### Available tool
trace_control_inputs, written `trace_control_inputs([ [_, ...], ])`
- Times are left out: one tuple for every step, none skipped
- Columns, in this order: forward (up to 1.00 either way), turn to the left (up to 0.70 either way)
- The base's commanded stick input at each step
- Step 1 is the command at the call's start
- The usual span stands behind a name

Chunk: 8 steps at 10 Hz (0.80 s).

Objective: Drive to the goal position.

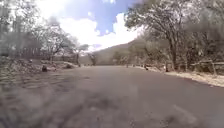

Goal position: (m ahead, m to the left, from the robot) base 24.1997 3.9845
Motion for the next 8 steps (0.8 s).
trace_control_inputs([
  [0.70,0.00],
  [0.70,0.00],
  [0.70,0.00],
  [0.70,0.00],
  [0.70,0.00],
  [0.70,0.00],
  [0.70,0.00],
  [0.70,0.00],
])
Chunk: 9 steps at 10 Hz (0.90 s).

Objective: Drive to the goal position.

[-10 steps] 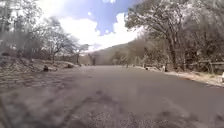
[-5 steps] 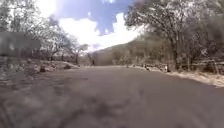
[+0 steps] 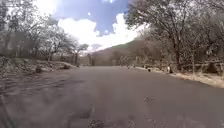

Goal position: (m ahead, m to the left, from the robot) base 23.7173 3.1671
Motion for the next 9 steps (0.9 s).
trace_control_inputs([
  [0.70,0.00],
  [0.70,0.00],
  [0.70,0.00],
  [0.70,0.00],
  [0.70,0.00],
  [0.70,0.00],
  [0.70,0.00],
  [0.70,0.00],
  [0.70,0.00],
])
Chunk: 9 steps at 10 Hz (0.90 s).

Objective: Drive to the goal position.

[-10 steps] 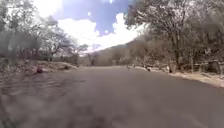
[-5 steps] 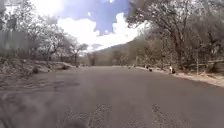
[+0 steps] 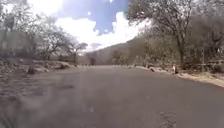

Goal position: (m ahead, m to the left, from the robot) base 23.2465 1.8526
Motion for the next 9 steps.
trace_control_inputs([
  [0.70,0.00],
  [0.70,0.00],
  [0.70,0.00],
  [0.70,0.00],
  [0.70,0.00],
  [0.70,0.00],
  [0.70,0.00],
  [0.70,0.00],
  [0.70,0.00],
])
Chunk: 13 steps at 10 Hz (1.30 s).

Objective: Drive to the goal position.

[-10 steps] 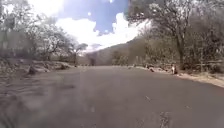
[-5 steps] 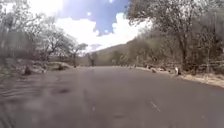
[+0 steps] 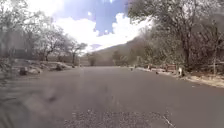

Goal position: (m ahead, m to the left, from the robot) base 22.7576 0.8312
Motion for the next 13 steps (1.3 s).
trace_control_inputs([
  [0.70,0.00],
  [0.70,0.00],
  [0.70,0.00],
  [0.70,0.00],
  [0.70,0.00],
  [0.70,0.00],
  [0.70,0.00],
  [0.70,0.00],
  [0.70,0.00],
  [0.70,0.00],
  [0.70,0.00],
  [0.70,0.00],
  [0.70,0.00],
])
